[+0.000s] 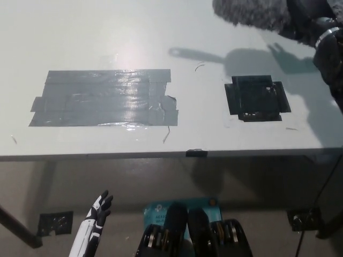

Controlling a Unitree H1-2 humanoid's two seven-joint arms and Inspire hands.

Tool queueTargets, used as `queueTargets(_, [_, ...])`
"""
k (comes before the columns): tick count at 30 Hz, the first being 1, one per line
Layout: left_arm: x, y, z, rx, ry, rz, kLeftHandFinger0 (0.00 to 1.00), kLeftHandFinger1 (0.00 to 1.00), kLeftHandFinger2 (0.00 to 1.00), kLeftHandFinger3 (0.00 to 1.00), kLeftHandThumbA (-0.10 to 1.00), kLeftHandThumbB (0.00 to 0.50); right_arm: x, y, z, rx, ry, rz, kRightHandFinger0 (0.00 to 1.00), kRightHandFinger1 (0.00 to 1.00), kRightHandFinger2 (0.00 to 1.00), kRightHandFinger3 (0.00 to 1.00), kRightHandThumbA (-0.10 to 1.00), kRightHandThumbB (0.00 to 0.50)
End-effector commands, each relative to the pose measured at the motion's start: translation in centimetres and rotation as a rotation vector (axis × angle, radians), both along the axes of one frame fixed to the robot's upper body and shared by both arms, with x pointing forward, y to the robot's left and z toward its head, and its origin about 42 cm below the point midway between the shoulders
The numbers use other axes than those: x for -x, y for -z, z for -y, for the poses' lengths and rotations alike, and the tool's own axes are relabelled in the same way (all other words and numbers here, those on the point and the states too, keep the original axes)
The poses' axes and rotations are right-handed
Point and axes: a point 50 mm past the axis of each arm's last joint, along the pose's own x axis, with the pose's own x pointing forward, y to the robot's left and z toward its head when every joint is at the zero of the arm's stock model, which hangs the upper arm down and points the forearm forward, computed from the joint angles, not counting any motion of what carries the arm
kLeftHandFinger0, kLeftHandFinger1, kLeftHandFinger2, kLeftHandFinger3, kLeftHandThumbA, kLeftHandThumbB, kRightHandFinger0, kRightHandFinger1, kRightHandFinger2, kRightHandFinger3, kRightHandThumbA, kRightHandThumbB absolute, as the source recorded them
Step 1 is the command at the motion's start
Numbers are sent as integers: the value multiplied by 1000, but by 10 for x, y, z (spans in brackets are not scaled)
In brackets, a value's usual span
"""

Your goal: A person hands a grey duster to the robot and the robot grabs it with its right hand and places it on the black marked spot infron tof it on the desk

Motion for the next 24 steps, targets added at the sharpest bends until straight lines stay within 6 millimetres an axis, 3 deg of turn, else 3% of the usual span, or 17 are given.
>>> queueTargets(1, [-6,-11,-1,-18,19,51,1000,1000,1000,1000,1000,206,0,-10,21,27,-66,-80,224,765,989,878,-100,222])
queueTargets(5, [-5,-10,-1,-15,20,48,1000,1000,1000,1000,1000,207,1,13,34,-71,-36,-210,193,699,930,858,-100,194])
queueTargets(7, [-5,-10,-1,-9,20,48,1000,1000,1000,1000,1000,197,2,22,36,-55,-42,-254,183,693,960,962,-100,180])
queueTargets(13, [-7,-9,-1,-12,14,50,1000,1000,1000,1000,1000,208,3,30,35,-16,-14,-359,228,718,1000,989,-100,191])
queueTargets(14, [-8,-10,-1,-13,12,51,1000,1000,1000,1000,1000,219,2,27,34,-32,-18,-404,448,918,1000,1000,0,300])
queueTargets(15, [-8,-10,-1,-10,11,49,1000,1000,1000,1000,1000,220,2,25,34,-41,-24,-434,587,949,1000,1000,66,310])
queueTargets(16, [-7,-9,0,-9,13,50,1000,1000,1000,1000,1000,224,4,18,34,-54,-93,-525,1000,1000,1000,1000,232,364])
queueTargets(17, [-7,-10,-1,-9,13,50,1000,1000,1000,1000,1000,220,5,14,34,-56,-104,-561,1000,1000,1000,1000,282,372])
queueTargets(19, [-8,-10,0,-14,15,49,1000,1000,1000,1000,1000,220,6,1,34,-61,-117,-631,1000,1000,1000,1000,483,480])
queueTargets(20, [-9,-11,1,-15,16,50,1000,1000,1000,1000,1000,221,5,-4,34,-114,-113,-674,1000,1000,1000,1000,487,499])
queueTargets(24, [-12,-11,2,-16,21,50,1000,1000,1000,1000,1000,225,9,-29,37,-275,-139,-714,1000,1000,1000,1000,577,500])
